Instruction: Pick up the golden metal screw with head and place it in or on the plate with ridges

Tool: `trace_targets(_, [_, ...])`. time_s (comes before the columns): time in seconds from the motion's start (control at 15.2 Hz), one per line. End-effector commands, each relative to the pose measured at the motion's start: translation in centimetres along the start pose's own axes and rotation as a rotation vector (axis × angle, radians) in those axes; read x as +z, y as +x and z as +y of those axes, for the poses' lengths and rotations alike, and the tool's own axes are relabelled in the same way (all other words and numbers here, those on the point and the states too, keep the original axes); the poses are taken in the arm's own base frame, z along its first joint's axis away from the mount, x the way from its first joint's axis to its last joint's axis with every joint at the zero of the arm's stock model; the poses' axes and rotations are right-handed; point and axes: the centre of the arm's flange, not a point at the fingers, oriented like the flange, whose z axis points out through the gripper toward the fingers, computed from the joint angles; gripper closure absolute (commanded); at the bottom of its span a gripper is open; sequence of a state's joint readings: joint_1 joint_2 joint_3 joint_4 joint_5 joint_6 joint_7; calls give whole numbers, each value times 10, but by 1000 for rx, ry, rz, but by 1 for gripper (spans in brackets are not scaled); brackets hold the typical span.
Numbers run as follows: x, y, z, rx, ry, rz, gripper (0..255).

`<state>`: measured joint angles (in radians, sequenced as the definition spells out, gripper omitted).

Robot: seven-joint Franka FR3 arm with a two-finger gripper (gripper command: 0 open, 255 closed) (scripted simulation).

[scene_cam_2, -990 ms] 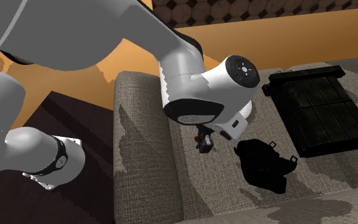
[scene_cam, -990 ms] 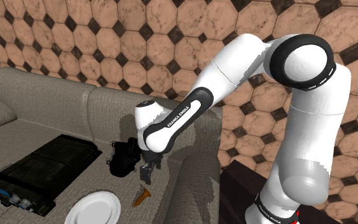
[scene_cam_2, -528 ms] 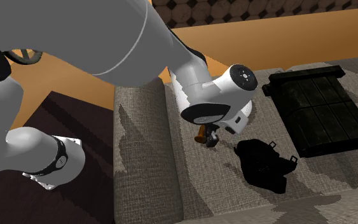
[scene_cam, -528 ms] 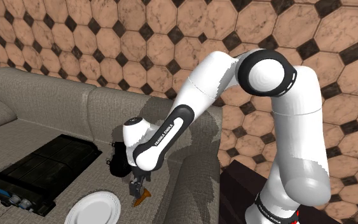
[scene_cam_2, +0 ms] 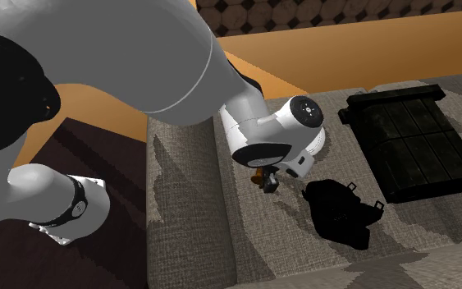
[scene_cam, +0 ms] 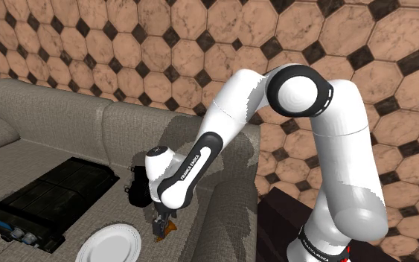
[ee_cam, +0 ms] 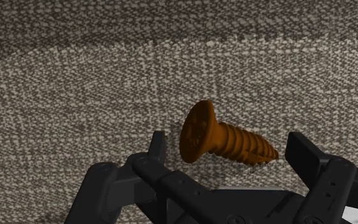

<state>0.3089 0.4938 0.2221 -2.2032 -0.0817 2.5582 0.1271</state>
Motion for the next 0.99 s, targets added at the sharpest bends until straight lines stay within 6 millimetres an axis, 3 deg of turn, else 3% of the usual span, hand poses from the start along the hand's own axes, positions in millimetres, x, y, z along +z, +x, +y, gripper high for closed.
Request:
trace_targets(0.0, [1, 0, 0, 0, 0, 0, 0])
trace_targets(0.26, [1, 0, 0, 0, 0, 0, 0])
trace_targets(0.33, [1, 0, 0, 0, 0, 0, 255])
trace_targets(0.92, [1, 0, 0, 0, 0, 0, 255])
